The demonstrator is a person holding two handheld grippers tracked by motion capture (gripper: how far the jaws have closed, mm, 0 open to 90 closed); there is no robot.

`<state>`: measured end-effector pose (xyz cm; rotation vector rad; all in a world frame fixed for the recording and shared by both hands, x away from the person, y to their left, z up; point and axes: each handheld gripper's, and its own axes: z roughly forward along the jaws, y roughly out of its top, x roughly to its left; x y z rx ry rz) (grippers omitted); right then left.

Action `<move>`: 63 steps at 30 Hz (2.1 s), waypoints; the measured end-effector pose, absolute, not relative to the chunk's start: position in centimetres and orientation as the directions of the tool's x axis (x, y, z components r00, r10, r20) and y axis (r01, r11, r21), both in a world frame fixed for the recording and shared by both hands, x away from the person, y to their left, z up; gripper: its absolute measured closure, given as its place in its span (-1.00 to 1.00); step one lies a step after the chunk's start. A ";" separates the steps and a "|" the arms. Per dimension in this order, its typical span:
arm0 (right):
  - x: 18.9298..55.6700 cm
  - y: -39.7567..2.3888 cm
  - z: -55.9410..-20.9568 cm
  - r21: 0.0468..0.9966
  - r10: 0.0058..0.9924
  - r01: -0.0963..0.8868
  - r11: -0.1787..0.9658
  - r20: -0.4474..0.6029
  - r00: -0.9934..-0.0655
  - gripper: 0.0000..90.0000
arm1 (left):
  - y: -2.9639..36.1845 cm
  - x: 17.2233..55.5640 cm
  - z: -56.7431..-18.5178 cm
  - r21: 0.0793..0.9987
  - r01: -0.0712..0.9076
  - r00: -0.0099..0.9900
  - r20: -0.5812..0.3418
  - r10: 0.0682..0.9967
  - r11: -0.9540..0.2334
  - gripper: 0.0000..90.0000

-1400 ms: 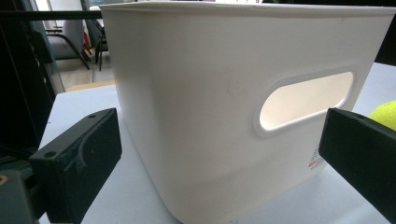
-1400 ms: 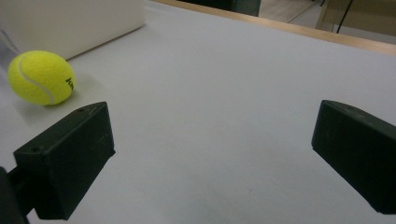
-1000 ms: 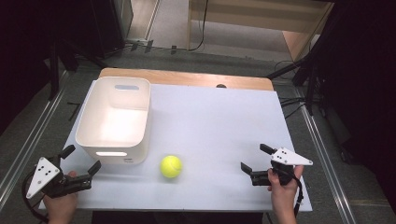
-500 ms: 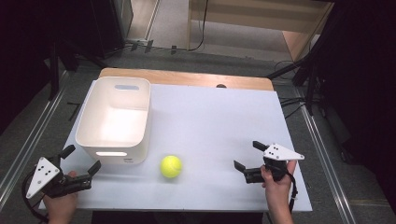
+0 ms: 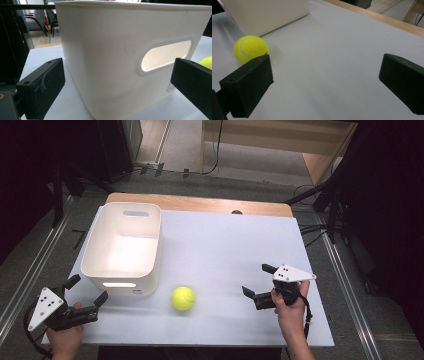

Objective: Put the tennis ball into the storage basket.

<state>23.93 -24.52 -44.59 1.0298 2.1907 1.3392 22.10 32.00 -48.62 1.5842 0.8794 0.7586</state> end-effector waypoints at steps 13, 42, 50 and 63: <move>24.7 -21.9 -45.1 0.856 0.703 0.401 0.326 0.064 -0.708 -1.00 | 32.1 22.1 -48.6 0.985 0.138 0.523 0.012 0.852 -0.099 -1.00; 25.7 -16.8 -45.7 0.799 0.610 0.423 0.428 0.090 -0.787 -1.00 | 32.1 22.1 -48.6 0.985 0.141 0.525 0.010 0.851 -0.098 -1.00; 26.0 -15.1 -45.7 0.781 0.573 0.418 0.464 0.095 -0.814 -1.00 | 32.2 22.1 -48.6 0.986 0.138 0.529 0.010 0.849 -0.098 -1.00; 26.5 -12.8 -45.8 0.754 0.521 0.404 0.517 0.097 -0.848 -1.00 | 32.1 22.1 -48.6 0.985 0.142 0.529 0.012 0.849 -0.102 -1.00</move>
